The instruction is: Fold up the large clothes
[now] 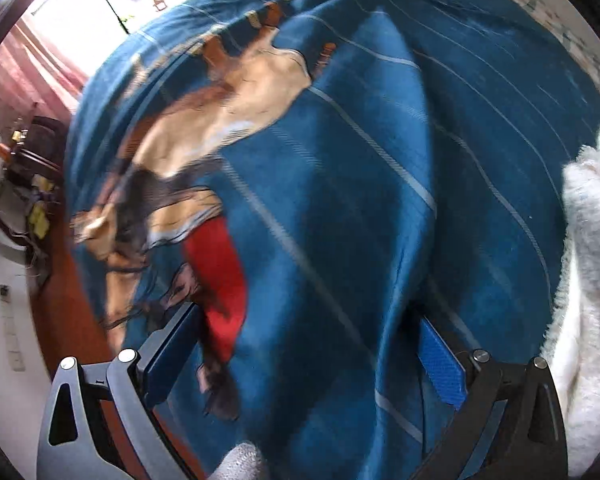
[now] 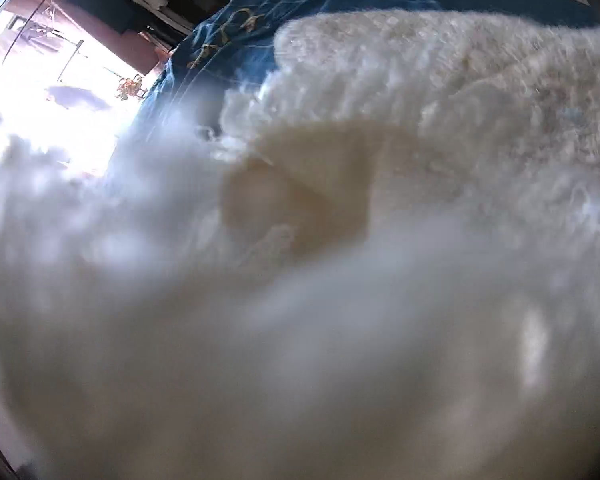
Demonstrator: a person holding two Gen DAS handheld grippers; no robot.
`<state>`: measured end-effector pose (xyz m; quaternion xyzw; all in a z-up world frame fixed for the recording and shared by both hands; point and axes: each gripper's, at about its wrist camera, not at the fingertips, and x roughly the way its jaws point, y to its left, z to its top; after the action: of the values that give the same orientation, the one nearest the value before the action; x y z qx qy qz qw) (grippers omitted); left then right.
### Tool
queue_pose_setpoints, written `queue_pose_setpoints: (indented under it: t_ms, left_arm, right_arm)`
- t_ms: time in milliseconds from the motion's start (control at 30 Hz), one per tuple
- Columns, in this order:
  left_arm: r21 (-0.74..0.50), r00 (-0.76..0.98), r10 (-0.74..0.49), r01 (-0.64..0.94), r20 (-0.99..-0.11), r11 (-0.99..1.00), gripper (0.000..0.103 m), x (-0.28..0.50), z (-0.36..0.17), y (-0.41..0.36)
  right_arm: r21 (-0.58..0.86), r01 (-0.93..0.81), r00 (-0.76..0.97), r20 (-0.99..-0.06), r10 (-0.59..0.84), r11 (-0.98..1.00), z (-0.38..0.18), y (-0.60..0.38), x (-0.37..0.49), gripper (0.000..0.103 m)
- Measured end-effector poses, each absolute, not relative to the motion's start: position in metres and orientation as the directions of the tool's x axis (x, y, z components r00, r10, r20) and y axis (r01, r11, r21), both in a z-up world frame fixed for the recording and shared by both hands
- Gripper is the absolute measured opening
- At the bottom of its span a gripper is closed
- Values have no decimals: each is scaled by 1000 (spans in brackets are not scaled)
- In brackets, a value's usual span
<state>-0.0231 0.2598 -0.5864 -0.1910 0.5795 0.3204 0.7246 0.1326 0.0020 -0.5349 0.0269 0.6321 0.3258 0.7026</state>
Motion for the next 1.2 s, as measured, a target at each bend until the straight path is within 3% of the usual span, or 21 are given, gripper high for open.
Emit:
queue_pose_setpoints:
  t_ms: [67,100,133,233,367,500,667,733,867,900,933,1000,1033,1200]
  left_arm:
    - [78,151,245,-683,-958,726,103,-22,-590,261]
    - [73,154,242,-685,-958,725,103,-21,-591,263]
    - [71,154,239,-686,-959,725,103,-21,-591,263]
    - [62,118,192,-680,-974,730,103,-16,-590,270]
    - [-27,157,142,-758,-977,651,102,-20,-558,290]
    - [-206,308,92,-800,-947,564,102,-49,-508,292]
    - [-455,474,-75,-773,-878,443,102,-62,-481,253]
    - [-532,517,-158,-742,-841,408,102,-49,-491,238]
    - [-554,504,-232,-725,-832,409,102,11,-528,205]
    - [-552,505,-228,-720,-832,421,99,19,-530,196]
    - [-522,490,-194,-726,-849,448,65,29,-532,188]
    - [-490,473,-162,-737,-866,464,22,32,-523,180]
    - [-488,478,-147,-744,-866,457,17,29,-518,181]
    - [-475,504,-50,-770,-862,427,16,-28,-480,177]
  right_arm:
    - [533,-417,-91,-830,550,736,-518,-6,136,54]
    - [572,-405,-134,-809,573,713,-507,-8,140,77]
    - [606,-395,-177,-787,591,690,-498,-13,145,86]
    - [657,-368,-236,-750,618,657,-475,-35,117,86]
    - [656,-243,-168,-754,635,714,-446,-84,132,86]
    - [592,-108,-74,-806,587,799,-450,-141,165,86]
    - [532,16,-11,-846,533,846,-458,-189,193,86]
    - [532,29,-7,-847,532,846,-461,-202,195,86]
    - [521,22,-29,-853,521,853,-476,-202,196,86]
    - [517,20,-36,-855,518,856,-478,-199,193,86]
    - [512,22,-41,-857,513,858,-484,-195,194,86]
    - [514,30,-54,-856,514,858,-489,-200,192,86]
    - [505,34,-54,-861,506,862,-489,-203,191,86]
    - [515,-10,-40,-856,515,857,-485,-204,194,86]
